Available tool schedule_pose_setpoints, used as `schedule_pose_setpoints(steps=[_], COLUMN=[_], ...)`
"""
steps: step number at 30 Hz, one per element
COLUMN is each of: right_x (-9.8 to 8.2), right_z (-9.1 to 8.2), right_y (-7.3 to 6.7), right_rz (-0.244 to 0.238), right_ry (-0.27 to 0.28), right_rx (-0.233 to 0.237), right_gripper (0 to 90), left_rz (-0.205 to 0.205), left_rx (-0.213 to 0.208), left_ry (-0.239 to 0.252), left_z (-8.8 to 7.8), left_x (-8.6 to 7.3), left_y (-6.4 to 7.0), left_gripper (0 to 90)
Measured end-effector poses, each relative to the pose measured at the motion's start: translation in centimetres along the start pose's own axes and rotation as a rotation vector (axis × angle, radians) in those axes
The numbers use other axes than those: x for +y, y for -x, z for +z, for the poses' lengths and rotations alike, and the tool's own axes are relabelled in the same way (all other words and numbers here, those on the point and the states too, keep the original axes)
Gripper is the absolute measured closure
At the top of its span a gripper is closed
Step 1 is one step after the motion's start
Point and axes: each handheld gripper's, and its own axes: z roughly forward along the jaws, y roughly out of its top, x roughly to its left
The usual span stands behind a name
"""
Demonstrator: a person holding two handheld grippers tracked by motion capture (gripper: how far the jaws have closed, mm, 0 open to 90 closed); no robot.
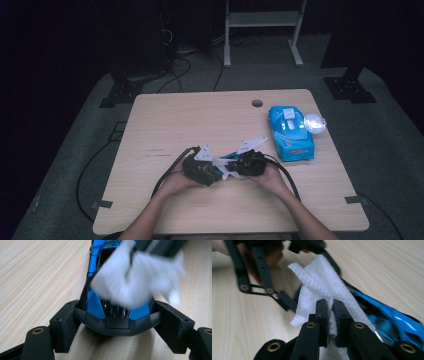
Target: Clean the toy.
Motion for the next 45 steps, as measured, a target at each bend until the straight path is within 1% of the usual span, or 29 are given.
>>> schedule_pose_setpoints(steps=[2,4,5,6,7,10,13,14,15,18,19,21,22,23,24,26,27,28,29,31,32,33,34,35,36,37,41,42,45], right_x=[-0.5,-1.0,-1.0,-1.3,-1.9,-2.0,-1.6,-1.2,-1.2,-0.3,0.3,0.6,1.0,1.0,1.1,1.1,1.0,0.8,0.5,-0.1,-0.1,-0.8,-0.8,-1.5,-1.7,-1.8,-1.8,-1.7,-1.6], right_z=[-0.8,-1.8,-1.8,-2.1,-2.7,-2.6,-2.3,-2.0,-2.0,-1.4,-0.5,-0.1,1.2,1.5,1.7,1.7,1.2,0.8,0.3,-1.0,-1.0,-1.8,-1.8,-2.2,-2.3,-2.3,-2.3,-2.3,-2.4], right_y=[1.0,1.7,1.7,2.2,3.2,3.3,2.6,1.9,1.9,0.7,-0.2,-0.6,-1.6,-1.9,-2.0,-1.8,-1.2,-0.7,-0.2,0.8,0.8,1.8,1.8,2.7,3.0,3.2,3.1,3.0,3.0], right_rz=[0.023,0.026,0.026,0.026,0.077,0.080,0.063,0.037,0.037,0.020,-0.001,-0.007,-0.019,-0.028,-0.039,-0.030,-0.025,-0.008,0.005,0.012,0.012,0.031,0.031,0.066,0.075,0.087,0.079,0.071,0.062], right_ry=[0.004,-0.014,-0.014,-0.030,-0.001,0.003,-0.005,-0.006,-0.006,0.008,0.012,0.007,-0.001,-0.004,-0.002,-0.001,-0.002,0.009,0.018,0.013,0.013,0.001,0.001,-0.004,0.004,0.011,0.009,0.002,0.000], right_rx=[-0.022,-0.097,-0.097,-0.125,-0.126,-0.124,-0.106,-0.088,-0.088,-0.042,-0.011,-0.002,0.026,0.022,0.016,0.015,-0.006,-0.004,-0.020,-0.077,-0.077,-0.116,-0.116,-0.134,-0.136,-0.136,-0.137,-0.143,-0.154], right_gripper=[83.0,82.9,82.9,82.9,82.9,82.9,82.9,82.9,82.9,82.9,82.9,82.9,82.9,82.9,82.9,82.9,83.1,83.1,83.1,83.0,83.0,83.0,83.0,83.0,83.0,83.0,82.6,78.6,73.9], left_rz=[0.002,0.002,0.002,0.001,0.004,0.003,-0.003,-0.004,-0.007,-0.007,-0.009,-0.008,-0.001,0.008,0.003,0.003,0.006,0.011,0.011,0.011,0.011,0.010,0.010,0.011,0.012,0.013,0.011,0.011,0.011], left_rx=[0.001,-0.002,-0.002,-0.001,0.001,0.001,-0.005,-0.008,-0.011,-0.013,-0.015,-0.015,-0.013,-0.012,-0.015,-0.016,-0.013,-0.011,-0.011,-0.012,-0.012,-0.013,-0.013,-0.011,-0.010,-0.010,-0.011,-0.011,-0.012], left_ry=[0.003,0.004,0.004,0.004,0.004,0.001,0.003,0.004,0.007,0.012,0.015,0.013,0.012,0.009,0.010,0.010,0.009,0.011,0.011,0.012,0.012,0.013,0.013,0.012,0.011,0.009,0.009,0.010,0.012], left_z=[0.1,0.0,0.0,0.1,0.1,0.1,0.1,0.1,0.1,0.2,0.3,0.3,0.3,0.3,0.2,0.2,0.2,0.3,0.3,0.3,0.3,0.3,0.3,0.3,0.3,0.3,0.2,0.2,0.2], left_x=[0.0,0.0,0.0,0.0,0.1,0.1,0.1,0.1,0.1,0.1,0.2,0.3,0.3,0.2,0.2,0.2,0.2,0.2,0.2,0.2,0.2,0.2,0.2,0.2,0.2,0.2,0.1,0.1,0.1], left_y=[0.0,0.0,0.0,0.0,0.0,0.0,0.0,0.0,0.0,0.0,0.1,0.1,0.2,0.2,0.2,0.1,0.2,0.2,0.2,0.2,0.2,0.1,0.1,0.2,0.2,0.2,0.2,0.2,0.1], left_gripper=[23.9,23.9,23.9,23.9,23.9,23.9,24.0,24.1,24.1,24.1,24.1,24.1,24.2,24.1,24.2,24.1,24.1,24.2,24.1,24.1,24.1,24.1,24.1,24.1,24.1,24.1,24.0,24.0,24.0])
